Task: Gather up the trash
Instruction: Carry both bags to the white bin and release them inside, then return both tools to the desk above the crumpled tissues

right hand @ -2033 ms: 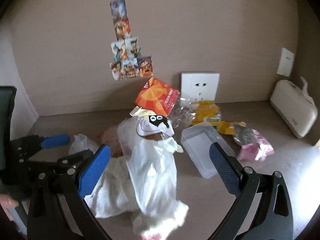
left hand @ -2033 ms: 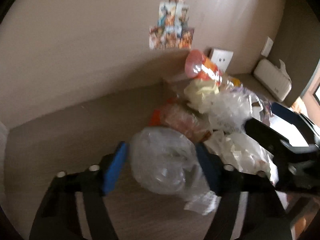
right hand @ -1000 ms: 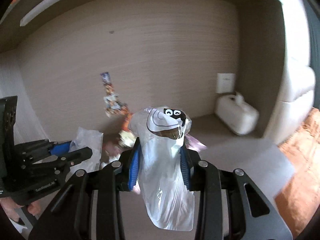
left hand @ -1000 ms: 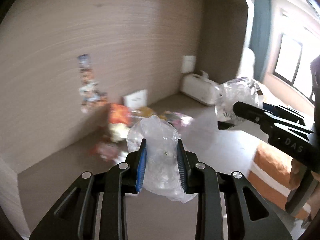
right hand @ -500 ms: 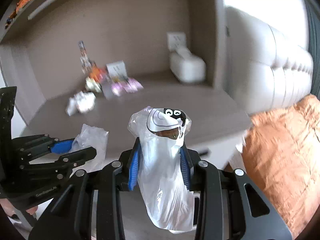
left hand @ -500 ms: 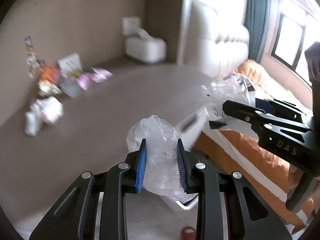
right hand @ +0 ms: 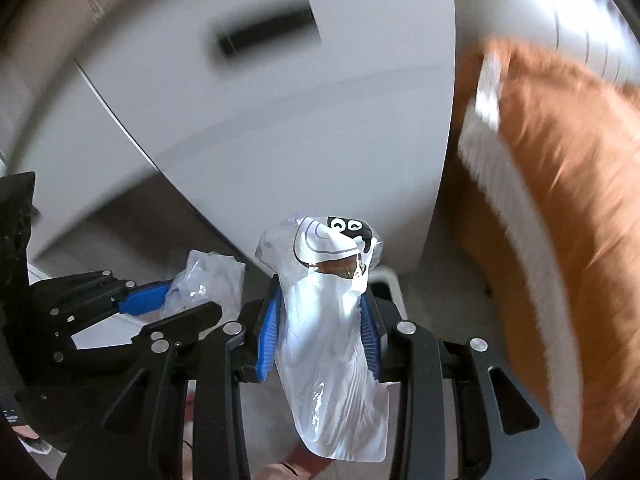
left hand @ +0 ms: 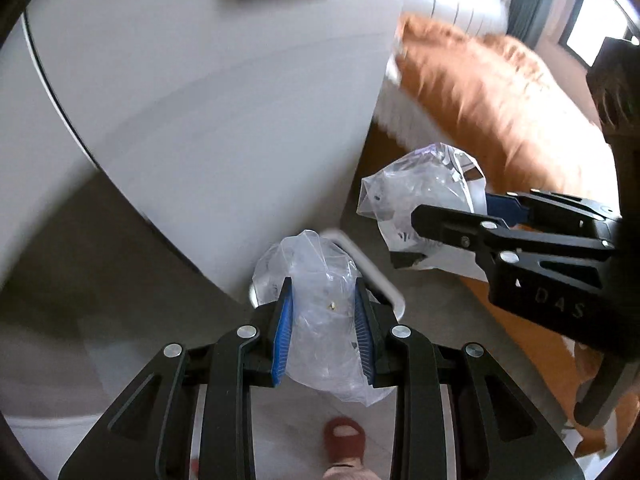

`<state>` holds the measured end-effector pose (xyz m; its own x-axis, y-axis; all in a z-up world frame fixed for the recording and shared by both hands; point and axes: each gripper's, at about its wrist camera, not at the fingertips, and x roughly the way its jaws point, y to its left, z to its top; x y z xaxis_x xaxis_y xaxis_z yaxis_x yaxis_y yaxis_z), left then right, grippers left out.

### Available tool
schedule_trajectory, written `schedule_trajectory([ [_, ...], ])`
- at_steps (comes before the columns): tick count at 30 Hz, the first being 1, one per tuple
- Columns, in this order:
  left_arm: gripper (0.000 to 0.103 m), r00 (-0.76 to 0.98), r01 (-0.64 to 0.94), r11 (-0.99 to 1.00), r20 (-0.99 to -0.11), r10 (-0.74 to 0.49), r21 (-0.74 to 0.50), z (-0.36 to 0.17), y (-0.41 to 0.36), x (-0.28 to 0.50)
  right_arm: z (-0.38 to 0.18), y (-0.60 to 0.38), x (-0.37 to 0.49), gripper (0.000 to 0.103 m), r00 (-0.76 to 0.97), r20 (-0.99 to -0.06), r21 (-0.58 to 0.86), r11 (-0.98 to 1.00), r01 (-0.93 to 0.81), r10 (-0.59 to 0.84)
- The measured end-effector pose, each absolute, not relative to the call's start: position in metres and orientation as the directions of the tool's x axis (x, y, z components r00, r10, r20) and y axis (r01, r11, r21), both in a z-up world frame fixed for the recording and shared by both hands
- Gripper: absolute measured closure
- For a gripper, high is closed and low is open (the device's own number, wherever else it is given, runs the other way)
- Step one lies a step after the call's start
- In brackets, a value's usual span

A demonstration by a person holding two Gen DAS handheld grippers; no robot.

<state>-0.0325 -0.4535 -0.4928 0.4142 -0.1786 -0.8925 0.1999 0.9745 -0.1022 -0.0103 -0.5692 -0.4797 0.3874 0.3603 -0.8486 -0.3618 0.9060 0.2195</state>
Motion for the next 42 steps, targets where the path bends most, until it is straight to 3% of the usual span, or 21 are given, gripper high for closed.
schedule_trajectory([
  [7, 0.075, 0.322, 0.178, 0.975, -0.928, -0.187, -0.134, -0.603, -0.47, -0.035, -0.582, -0.566, -0.008, 0.067, 0.305, -0.876, 0.234, 0.882, -0.408, 0.374],
  [12, 0.074, 0.319, 0.18, 0.974, -0.929, -0.187, -0.134, -0.638, -0.48, -0.025, -0.609, -0.562, -0.004, 0.066, 0.304, -0.874, 0.228, 0.872, -0.433, 0.38],
  [13, 0.068, 0.309, 0.19, 0.973, -0.932, -0.189, -0.135, -0.643, -0.481, -0.021, -0.611, -0.562, -0.003, 0.06, 0.302, -0.869, 0.239, 0.867, -0.438, 0.392],
  [14, 0.046, 0.303, 0.202, 0.97, -0.933, -0.197, -0.139, -0.648, -0.481, -0.019, -0.615, -0.563, -0.001, 0.052, 0.297, -0.868, 0.246, 0.863, -0.442, 0.399],
  [15, 0.025, 0.305, 0.217, 0.967, -0.931, -0.2, -0.136, -0.651, -0.48, -0.018, -0.618, -0.565, 0.001, 0.017, 0.309, -0.867, 0.235, 0.867, -0.438, 0.391],
  [16, 0.006, 0.314, 0.225, 0.966, -0.929, -0.194, -0.126, -0.654, -0.48, -0.016, -0.621, -0.568, 0.003, 0.005, 0.316, -0.861, 0.241, 0.866, -0.437, 0.399],
  [22, 0.005, 0.311, 0.221, 0.971, -0.936, -0.161, -0.094, -0.656, -0.475, -0.009, -0.62, -0.574, 0.012, 0.004, 0.316, -0.875, 0.204, 0.872, -0.444, 0.366],
  [29, 0.005, 0.323, 0.22, 0.972, -0.934, -0.151, -0.081, -0.625, -0.471, -0.008, -0.58, -0.58, 0.013, 0.004, 0.344, -0.872, 0.178, 0.879, -0.443, 0.35],
  [34, 0.005, 0.356, 0.216, 0.974, -0.924, -0.141, -0.065, -0.568, -0.468, -0.011, -0.525, -0.586, 0.013, 0.004, 0.394, -0.851, 0.167, 0.89, -0.423, 0.347],
  [42, 0.005, 0.445, 0.216, 0.976, -0.887, -0.126, -0.03, -0.43, -0.462, -0.025, -0.378, -0.592, -0.01, 0.004, 0.486, -0.792, 0.16, 0.893, -0.42, 0.37],
])
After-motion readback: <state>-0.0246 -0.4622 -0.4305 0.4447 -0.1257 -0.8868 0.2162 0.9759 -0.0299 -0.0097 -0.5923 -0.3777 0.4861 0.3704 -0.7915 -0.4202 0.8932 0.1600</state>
